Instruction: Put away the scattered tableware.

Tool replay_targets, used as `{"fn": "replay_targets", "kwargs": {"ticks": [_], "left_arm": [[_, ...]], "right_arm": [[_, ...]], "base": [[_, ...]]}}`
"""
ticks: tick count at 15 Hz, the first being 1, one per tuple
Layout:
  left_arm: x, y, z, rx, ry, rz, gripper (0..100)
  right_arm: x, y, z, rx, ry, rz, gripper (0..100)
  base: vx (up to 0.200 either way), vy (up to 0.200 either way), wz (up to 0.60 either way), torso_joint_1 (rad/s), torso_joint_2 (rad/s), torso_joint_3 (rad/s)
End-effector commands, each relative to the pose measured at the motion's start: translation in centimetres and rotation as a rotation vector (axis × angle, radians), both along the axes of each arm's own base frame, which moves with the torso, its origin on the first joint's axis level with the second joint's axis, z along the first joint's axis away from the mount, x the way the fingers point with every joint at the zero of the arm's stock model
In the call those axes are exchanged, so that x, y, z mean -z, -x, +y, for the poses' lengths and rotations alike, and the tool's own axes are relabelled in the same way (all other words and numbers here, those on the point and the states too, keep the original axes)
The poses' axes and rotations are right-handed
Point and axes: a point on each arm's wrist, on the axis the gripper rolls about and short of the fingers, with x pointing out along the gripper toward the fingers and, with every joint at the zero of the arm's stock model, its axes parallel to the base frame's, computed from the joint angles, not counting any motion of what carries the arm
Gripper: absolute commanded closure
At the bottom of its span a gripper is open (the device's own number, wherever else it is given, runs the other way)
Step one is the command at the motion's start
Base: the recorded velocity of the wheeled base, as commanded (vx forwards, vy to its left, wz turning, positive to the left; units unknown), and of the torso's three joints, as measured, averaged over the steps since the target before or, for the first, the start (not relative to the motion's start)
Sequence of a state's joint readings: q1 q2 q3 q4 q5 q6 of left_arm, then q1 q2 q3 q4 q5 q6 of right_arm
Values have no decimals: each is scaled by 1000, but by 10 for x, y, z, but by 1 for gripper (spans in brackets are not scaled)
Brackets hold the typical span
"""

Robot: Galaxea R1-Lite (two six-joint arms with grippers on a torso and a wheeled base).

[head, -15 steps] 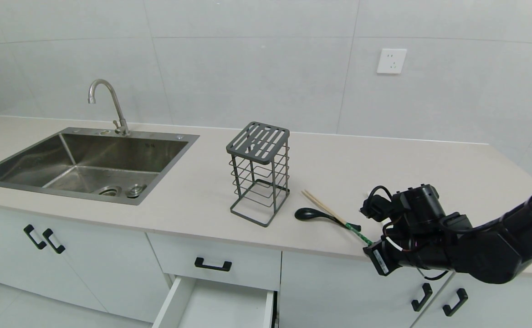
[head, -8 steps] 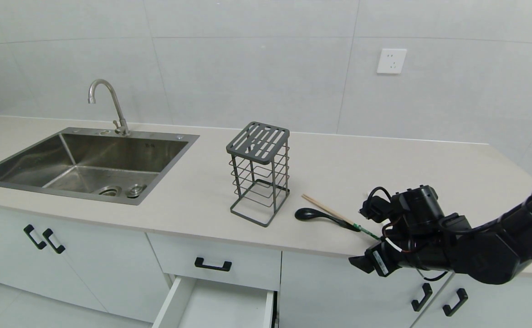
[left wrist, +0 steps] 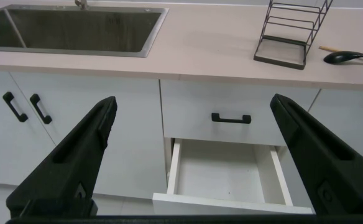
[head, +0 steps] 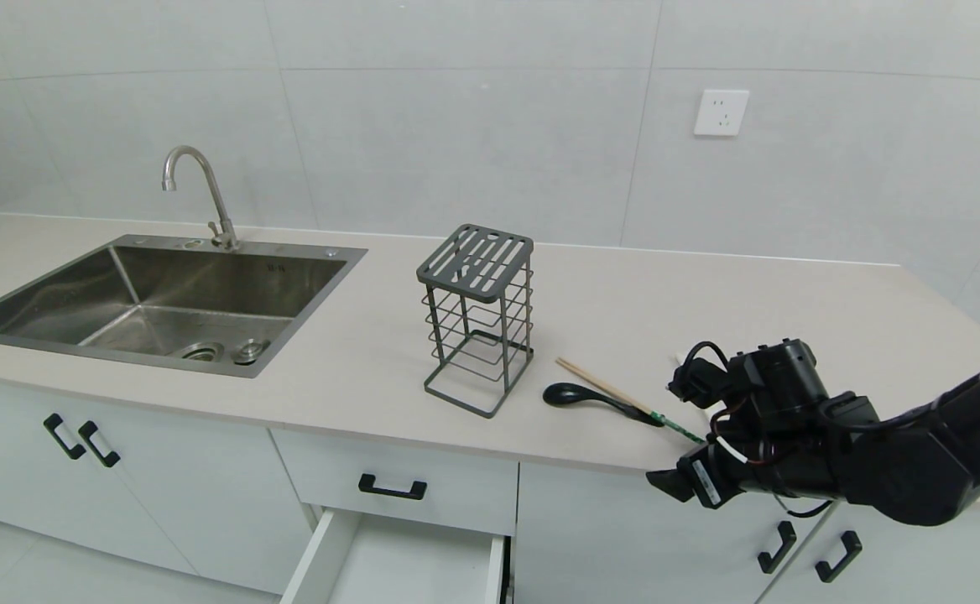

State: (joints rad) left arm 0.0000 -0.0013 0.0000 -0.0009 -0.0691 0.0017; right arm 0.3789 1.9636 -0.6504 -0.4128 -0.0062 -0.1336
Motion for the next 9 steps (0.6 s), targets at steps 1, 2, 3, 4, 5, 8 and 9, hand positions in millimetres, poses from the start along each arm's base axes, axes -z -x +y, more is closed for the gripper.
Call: {"fn": "replay_targets", "kwargs": {"ticks": [1,2,3,4,5,8,9], "left_arm": [[0,0,0,0,0,1,0],[0,0,0,0,0,1,0],[0,0,0,0,0,1,0],[0,0,0,0,0,1,0],[0,0,0,0,0,1,0],[0,0,0,0,0,1,0],[0,0,0,0,0,1,0]], "right_arm": [[-7,-10,-1,11,-16,-37,0],[-6,-13,1,10,-18,-38,0],[-1,-21,3,11,-16,-35,0],[0,-24,4,11,-17,-36,0],[5,-36,7,15,-17,-41,0],[12,-41,8,-6,-5,-29,0],[14,-42,8,-10,-11,-24,0]], "base": [[0,0,0,0,0,0],[0,0,0,0,0,0],[0,0,0,0,0,0],[0,0,0,0,0,0],[0,0,0,0,0,0],[0,0,0,0,0,0],[0,0,0,0,0,0]]}}
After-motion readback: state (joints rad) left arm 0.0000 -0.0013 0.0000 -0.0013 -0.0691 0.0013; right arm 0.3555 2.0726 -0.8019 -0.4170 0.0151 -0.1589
